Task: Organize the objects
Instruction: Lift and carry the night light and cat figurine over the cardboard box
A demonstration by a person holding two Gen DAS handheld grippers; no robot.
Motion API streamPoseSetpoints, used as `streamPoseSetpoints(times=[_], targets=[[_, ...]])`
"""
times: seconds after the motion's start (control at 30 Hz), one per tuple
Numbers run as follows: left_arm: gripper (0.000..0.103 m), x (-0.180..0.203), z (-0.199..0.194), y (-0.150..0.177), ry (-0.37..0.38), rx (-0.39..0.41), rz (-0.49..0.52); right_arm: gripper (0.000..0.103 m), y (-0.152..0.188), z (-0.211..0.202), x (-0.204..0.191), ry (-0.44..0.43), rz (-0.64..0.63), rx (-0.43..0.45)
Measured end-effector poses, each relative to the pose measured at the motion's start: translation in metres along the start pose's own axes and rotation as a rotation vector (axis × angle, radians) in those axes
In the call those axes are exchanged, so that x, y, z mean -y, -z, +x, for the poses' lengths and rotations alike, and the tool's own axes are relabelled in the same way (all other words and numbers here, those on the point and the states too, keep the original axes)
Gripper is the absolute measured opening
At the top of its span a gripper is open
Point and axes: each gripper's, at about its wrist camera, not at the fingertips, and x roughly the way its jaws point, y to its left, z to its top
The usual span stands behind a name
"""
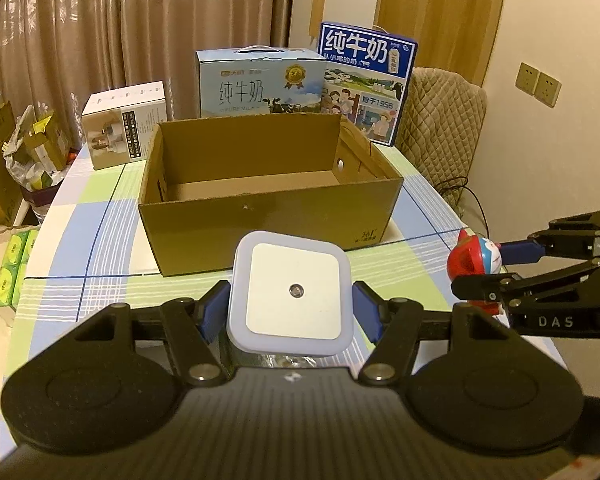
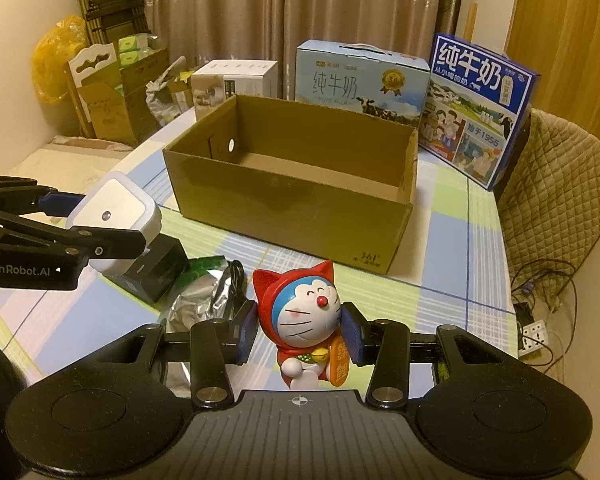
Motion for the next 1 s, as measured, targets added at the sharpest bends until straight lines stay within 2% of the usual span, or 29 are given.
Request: streamPoseSetpoints(times=[0.2, 0.4, 0.7, 1.0], targets=[[0.061, -0.018, 0.011, -0.023, 0.003, -0.006, -0.016, 0.041, -0.025, 0.010, 0.006, -0.010, 0.006, 0.014], [0.061, -0.042, 0.028, -0.066, -0.018, 0.007, -0.019, 0.041, -0.068, 0.029, 0.018, -0.014, 0.030, 0.037], [0.061, -0.073, 0.080, -0.129, -0.027, 0.001, -0.051, 0.041, -0.134, 0.077, 0.051, -0.003, 0.122, 0.047], [0.061, -0.086, 0.141, -0.144, -0.018, -0.054, -0.070, 0.041, -0.153, 0.130, 0.071, 0.001, 0.180, 0.013]])
